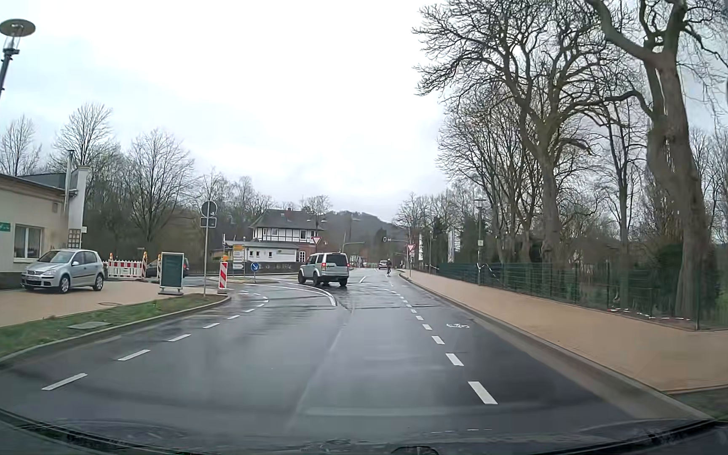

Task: Follow the waypoints while adhering to traffic rules and regulations

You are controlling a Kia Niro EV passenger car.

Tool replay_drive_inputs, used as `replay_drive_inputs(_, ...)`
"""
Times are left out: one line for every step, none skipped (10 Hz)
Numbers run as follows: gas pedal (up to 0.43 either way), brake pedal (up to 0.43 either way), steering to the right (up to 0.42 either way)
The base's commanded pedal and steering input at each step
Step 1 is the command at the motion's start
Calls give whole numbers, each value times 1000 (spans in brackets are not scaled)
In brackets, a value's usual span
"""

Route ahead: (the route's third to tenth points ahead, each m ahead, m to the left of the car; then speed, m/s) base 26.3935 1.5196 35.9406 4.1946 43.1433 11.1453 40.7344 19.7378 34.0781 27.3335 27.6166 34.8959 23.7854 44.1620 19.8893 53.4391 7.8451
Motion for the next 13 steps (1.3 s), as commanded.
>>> replay_drive_inputs(177, 0, 0)
replay_drive_inputs(177, 0, 0)
replay_drive_inputs(177, 0, 0)
replay_drive_inputs(177, 0, 0)
replay_drive_inputs(169, 0, 0)
replay_drive_inputs(169, 0, 0)
replay_drive_inputs(157, 0, 0)
replay_drive_inputs(150, 0, 0)
replay_drive_inputs(150, 0, 0)
replay_drive_inputs(130, 0, 3)
replay_drive_inputs(98, 0, 3)
replay_drive_inputs(59, 0, 2)
replay_drive_inputs(39, 0, 2)
